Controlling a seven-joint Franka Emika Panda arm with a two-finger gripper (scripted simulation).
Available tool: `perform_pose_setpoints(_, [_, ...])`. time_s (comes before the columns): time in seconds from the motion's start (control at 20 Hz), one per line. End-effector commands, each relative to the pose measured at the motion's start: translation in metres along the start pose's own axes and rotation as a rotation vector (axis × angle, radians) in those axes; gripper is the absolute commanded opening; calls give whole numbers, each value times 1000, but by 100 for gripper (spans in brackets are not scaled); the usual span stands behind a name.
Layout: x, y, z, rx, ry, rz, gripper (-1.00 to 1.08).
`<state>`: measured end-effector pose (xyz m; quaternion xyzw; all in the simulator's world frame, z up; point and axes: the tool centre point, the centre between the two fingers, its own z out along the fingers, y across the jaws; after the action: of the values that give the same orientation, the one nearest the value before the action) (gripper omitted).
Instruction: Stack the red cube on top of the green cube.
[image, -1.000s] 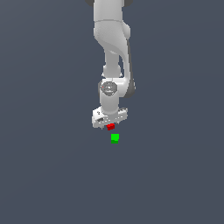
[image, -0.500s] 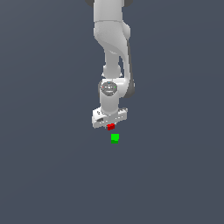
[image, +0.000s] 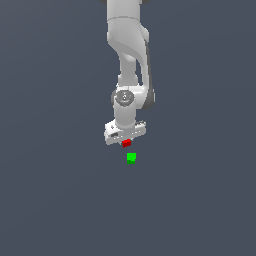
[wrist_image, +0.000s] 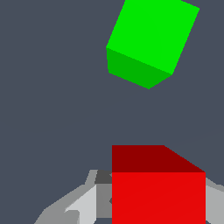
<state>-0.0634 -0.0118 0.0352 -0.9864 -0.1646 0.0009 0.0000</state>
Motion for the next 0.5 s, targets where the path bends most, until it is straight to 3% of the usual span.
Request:
perform_pose_setpoints(0.0, [0, 0, -12, -1, 1, 0, -100])
perform_pose_setpoints(0.45, [0, 0, -65, -1, 1, 0, -100])
